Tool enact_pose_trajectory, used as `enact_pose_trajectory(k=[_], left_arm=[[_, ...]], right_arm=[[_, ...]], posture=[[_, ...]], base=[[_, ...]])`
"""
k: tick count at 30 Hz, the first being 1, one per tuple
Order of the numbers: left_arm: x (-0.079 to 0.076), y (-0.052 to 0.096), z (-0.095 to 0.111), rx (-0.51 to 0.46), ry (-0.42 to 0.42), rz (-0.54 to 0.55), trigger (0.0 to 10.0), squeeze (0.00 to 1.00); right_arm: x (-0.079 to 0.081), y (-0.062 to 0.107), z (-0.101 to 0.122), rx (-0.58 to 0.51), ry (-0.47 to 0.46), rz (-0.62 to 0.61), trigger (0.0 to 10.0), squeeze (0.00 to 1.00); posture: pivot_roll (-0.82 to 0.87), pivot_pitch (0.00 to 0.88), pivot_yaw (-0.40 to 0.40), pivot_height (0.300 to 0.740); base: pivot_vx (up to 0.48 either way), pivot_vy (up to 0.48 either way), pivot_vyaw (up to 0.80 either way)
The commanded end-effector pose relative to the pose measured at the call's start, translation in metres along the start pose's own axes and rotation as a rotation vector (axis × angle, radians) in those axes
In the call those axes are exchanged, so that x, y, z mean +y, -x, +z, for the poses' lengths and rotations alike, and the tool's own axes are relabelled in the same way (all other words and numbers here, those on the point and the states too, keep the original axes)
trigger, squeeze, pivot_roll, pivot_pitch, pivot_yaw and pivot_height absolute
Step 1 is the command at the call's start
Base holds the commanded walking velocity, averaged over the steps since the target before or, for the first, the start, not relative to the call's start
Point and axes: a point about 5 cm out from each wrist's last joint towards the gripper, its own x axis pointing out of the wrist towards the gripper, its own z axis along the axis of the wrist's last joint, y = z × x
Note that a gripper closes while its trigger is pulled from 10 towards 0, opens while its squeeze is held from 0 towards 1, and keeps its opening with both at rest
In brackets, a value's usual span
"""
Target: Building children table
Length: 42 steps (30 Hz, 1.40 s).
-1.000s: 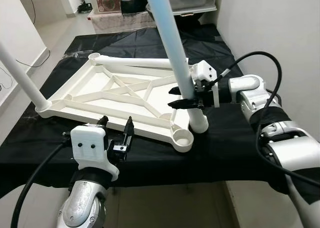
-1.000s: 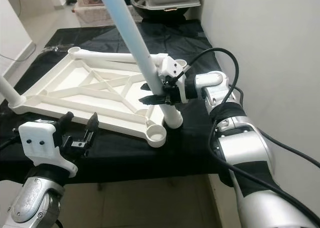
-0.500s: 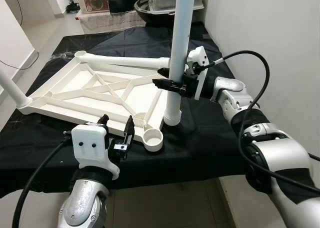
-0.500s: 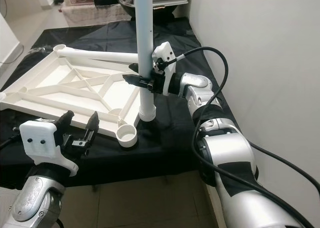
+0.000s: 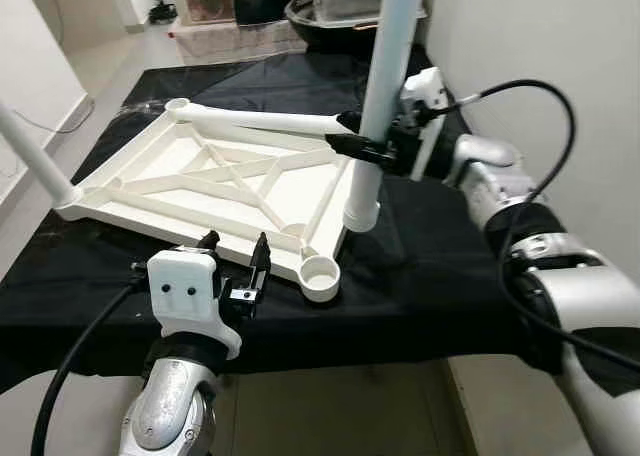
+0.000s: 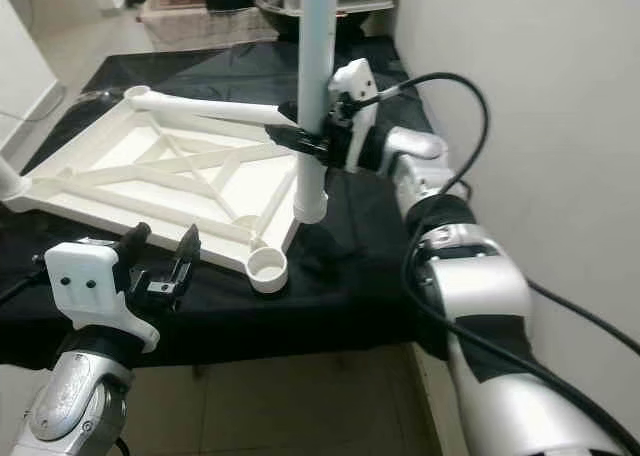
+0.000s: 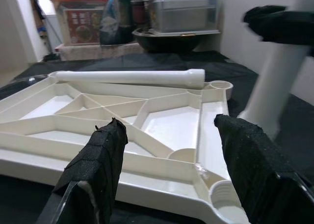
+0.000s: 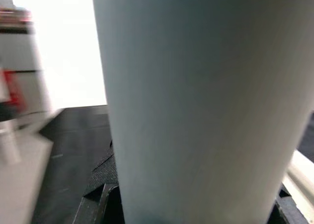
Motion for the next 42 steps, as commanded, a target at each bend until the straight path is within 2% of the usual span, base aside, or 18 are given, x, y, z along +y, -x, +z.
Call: enact_pose_trajectory(k=[1,3,9,14,17,19,25,28,31,34,42], left_arm=[[0.002,0.000,-0.004,0.014,-0.005,0.003,10.0,0.00],[0.001,-0.001,-0.004,0.015,-0.006,-0.002,10.0,0.00],[0.000,0.000,-0.004,0.010,-0.006,0.003,10.0,0.00],[0.001,0.002,-0.005,0.014,-0.005,0.011,10.0,0.00],[0.002,0.005,-0.005,0.019,-0.008,0.019,10.0,0.00],[0.002,0.005,-0.005,0.019,-0.008,0.019,10.0,0.00],[0.000,0.006,-0.004,0.017,-0.001,0.025,10.0,0.00],[-0.003,0.008,-0.003,0.015,0.005,0.024,10.0,0.00],[-0.004,0.008,-0.002,0.014,0.007,0.023,10.0,0.00],[-0.007,0.010,0.000,0.012,0.013,0.020,10.0,0.00],[-0.011,0.016,0.004,0.020,0.018,0.017,10.0,0.00]], right_arm=[[0.000,-0.003,0.021,-0.061,0.028,0.083,10.0,0.00],[0.002,-0.004,0.031,-0.123,-0.001,0.155,10.0,0.00],[0.009,-0.012,0.034,-0.185,-0.064,0.266,10.0,0.00],[0.014,-0.019,0.031,-0.184,-0.094,0.328,10.0,0.00],[0.026,-0.033,0.021,-0.141,-0.145,0.415,10.0,0.00],[0.026,-0.033,0.021,-0.141,-0.145,0.415,10.0,0.00],[0.041,-0.054,0.010,-0.122,-0.195,0.490,10.0,0.00],[0.046,-0.063,0.005,-0.093,-0.203,0.509,10.0,0.00],[0.047,-0.066,0.004,-0.083,-0.207,0.514,10.0,0.00],[0.048,-0.069,0.002,-0.042,-0.191,0.512,10.0,0.00],[0.046,-0.072,0.010,-0.007,-0.128,0.501,10.0,0.00]], posture=[[0.04,0.105,0.053,0.740],[0.04,0.106,0.049,0.740],[0.05,0.111,0.033,0.740],[0.05,0.113,0.028,0.740],[0.05,0.121,0.024,0.740],[0.05,0.121,0.024,0.740],[0.06,0.138,0.014,0.740],[0.06,0.155,0.007,0.740],[0.06,0.155,0.007,0.740],[0.06,0.191,0.000,0.740],[0.06,0.236,-0.004,0.740]], base=[[0.000,0.000,0.00],[0.000,0.000,0.00],[0.000,0.000,0.00],[0.000,0.000,0.00],[0.000,0.000,0.00],[0.000,0.000,0.00],[0.000,0.000,0.00],[0.000,0.000,0.00],[0.000,0.000,0.00],[0.000,0.000,0.00],[0.000,0.000,0.00]])
